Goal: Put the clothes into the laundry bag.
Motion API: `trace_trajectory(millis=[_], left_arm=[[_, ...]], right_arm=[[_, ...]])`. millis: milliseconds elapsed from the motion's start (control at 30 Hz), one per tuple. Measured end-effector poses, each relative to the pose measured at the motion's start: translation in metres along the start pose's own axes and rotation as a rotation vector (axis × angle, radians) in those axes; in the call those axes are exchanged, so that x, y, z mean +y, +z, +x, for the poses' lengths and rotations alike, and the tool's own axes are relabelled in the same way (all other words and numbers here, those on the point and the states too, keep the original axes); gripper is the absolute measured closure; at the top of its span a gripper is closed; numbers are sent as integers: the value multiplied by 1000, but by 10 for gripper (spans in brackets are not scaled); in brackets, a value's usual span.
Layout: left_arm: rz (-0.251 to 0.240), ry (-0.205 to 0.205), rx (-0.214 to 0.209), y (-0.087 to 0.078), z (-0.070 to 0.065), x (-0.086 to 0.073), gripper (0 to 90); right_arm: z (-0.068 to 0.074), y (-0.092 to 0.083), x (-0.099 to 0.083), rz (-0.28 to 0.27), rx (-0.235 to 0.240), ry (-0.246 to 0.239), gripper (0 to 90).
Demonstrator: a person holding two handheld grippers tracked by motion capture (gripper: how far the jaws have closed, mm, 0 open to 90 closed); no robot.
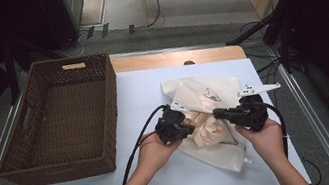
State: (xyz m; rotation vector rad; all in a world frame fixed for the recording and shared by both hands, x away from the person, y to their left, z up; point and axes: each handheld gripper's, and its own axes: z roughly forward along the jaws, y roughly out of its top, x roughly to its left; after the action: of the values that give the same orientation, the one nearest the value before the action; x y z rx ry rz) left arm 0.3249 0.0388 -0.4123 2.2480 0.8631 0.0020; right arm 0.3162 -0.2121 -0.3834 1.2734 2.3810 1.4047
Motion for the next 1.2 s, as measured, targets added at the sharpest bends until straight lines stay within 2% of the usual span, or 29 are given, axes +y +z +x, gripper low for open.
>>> trace_trajectory(millis=[100,267,400,533,700,900,1000,1133,1200], left_arm=[[1,6,16,0,1,-13,900],[19,-20,22,5,6,-30,900],[39,-29,43,14,8,-37,900],[46,-42,38,25,10,-40,900],[30,-41,16,37,9,-35,900],[20,16,-18,50,-9,-20,900],[-14,41,-29,54,-16,-11,900],[-54,18,-42,56,-18,0,900],[-65,26,-45,55,-19,7,900]], right_arm=[[0,0,0,0,0,0,890],[-1,0,1,1,1,3,890],[-1,0,1,-1,2,3,890],[-1,0,2,-2,2,6,890],[-1,1,2,0,3,3,889],[0,2,2,1,6,5,889],[1,3,2,4,7,0,889],[2,5,2,7,12,-2,889],[3,6,2,8,14,-4,889]])
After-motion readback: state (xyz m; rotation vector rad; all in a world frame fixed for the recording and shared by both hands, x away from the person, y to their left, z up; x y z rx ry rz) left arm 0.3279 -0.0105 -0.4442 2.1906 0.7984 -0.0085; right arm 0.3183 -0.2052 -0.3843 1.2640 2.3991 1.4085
